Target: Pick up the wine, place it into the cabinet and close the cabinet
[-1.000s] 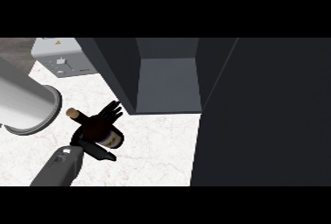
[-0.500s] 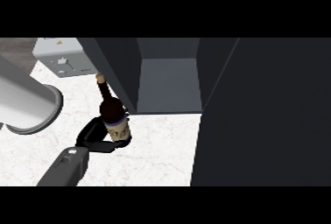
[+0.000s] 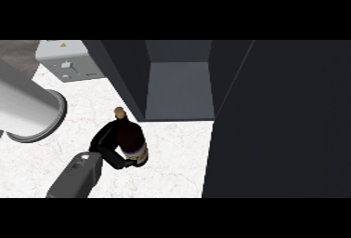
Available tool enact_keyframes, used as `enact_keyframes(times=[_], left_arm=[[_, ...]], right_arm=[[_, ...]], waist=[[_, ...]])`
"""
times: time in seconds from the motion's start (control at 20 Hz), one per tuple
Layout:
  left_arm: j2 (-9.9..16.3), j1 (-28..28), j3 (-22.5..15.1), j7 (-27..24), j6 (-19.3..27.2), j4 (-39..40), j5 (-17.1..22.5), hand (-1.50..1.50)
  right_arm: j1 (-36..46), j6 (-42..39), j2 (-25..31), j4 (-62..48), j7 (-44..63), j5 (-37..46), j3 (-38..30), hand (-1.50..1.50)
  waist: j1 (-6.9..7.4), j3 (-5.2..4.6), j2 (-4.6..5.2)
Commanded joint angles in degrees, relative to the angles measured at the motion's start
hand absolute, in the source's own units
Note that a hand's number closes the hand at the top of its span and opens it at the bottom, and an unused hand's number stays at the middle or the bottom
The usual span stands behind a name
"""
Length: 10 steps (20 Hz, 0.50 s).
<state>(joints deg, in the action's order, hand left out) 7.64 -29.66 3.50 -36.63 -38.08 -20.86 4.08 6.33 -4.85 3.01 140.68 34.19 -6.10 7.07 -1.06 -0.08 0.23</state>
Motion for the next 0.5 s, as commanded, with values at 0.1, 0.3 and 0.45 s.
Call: enact_keyframes(times=[0.1,0.3,0.45], left_arm=[[-1.58,1.62,5.21,-3.9,1.59,-0.2,5.27,1.5],[1.2,7.12,14.73,-7.01,15.21,-0.84,12.49,1.5],[-1.12,8.95,15.28,-9.79,16.43,-3.96,13.78,1.5]], right_arm=[[-1.86,0.57,-1.25,3.34,0.28,-0.27,1.79,-1.5],[-1.77,0.49,-0.5,2.58,-0.33,-0.64,-0.64,-1.5],[-2.72,-0.59,0.06,2.56,-0.22,-1.45,-0.33,-1.5]], waist=[[0.55,0.0,-0.18],[2.19,0.07,-0.46],[1.39,0.1,-0.44]])
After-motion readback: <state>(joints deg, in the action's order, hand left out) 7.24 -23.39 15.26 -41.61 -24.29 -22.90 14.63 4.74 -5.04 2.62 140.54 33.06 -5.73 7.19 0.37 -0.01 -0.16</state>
